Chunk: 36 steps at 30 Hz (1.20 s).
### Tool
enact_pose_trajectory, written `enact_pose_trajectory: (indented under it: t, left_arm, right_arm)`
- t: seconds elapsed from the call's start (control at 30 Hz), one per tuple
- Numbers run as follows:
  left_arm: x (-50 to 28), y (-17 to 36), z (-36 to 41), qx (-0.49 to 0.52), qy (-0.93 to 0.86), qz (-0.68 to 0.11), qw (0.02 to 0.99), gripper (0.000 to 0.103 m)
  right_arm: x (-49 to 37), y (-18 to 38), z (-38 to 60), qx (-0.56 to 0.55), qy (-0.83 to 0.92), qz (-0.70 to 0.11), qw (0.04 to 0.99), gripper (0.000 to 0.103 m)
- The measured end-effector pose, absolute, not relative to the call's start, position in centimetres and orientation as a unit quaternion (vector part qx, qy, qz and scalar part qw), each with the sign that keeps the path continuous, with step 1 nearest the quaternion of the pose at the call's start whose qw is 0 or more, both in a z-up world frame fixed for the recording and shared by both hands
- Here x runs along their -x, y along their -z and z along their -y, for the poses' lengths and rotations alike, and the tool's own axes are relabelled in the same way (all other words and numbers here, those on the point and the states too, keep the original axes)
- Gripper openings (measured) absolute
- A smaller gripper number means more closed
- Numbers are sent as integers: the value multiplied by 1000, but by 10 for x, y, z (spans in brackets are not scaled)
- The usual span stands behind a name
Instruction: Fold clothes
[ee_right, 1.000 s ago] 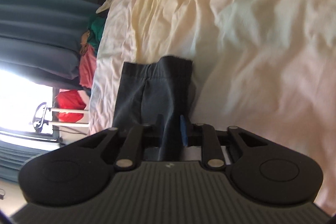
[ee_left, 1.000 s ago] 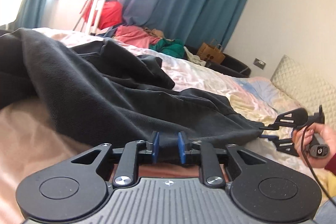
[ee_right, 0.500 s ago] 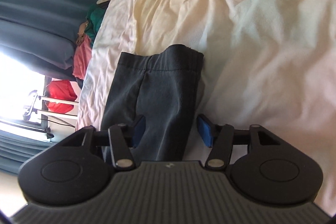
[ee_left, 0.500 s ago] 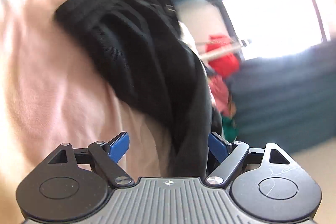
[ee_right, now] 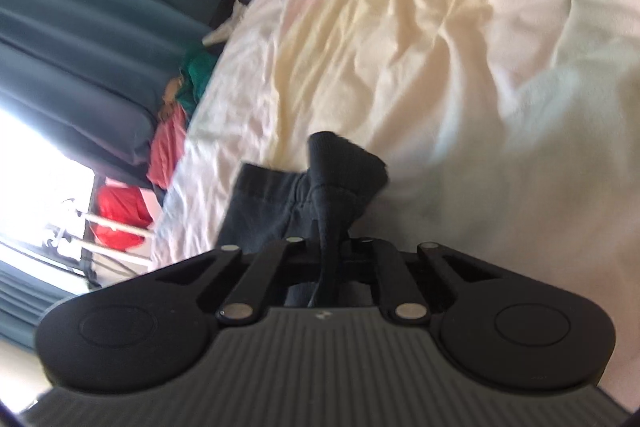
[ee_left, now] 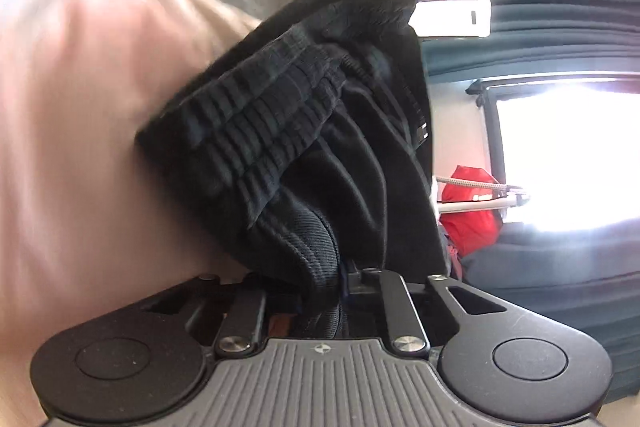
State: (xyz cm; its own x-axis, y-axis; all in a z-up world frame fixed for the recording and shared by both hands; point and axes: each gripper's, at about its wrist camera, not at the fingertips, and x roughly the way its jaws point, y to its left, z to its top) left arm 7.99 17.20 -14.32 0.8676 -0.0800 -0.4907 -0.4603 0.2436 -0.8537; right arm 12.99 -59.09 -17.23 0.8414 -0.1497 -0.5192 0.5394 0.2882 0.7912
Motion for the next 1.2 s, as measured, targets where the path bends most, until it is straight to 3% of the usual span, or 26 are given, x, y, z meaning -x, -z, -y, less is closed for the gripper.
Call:
enact_pose_trajectory:
  t: [0.17,0.5,0.77,1.03,1.1,1.13,1.2]
  left_arm:
    - [-46,84,-202,562,-162,-172,793,9]
    - [17,-9,-262,517,-134,-232,813,9]
    - [49,68,-278,466,-194,-342,792,12]
    - [41,83,-262,405,-192,-356,820,24]
    - [41,76,-257,381,-185,-365,829,36]
    - [42,72,-255,367,-180,-370,834,48]
    - [44,62,-248,335,-174,-372,848,60]
  right_arm:
    - [-114,164,602,-564,233,-130,782,7]
    - [-77,127,599,-487,284,-119,817,7]
    - [-73,156,606,-437,322,-263,797,7]
    - [-75,163,599,-426,323,-289,794,12]
    - [-76,158,598,-419,324,-291,797,20]
    - [-77,155,598,-415,323,-293,798,24]
    - [-77,144,594,-395,322,-289,810,52]
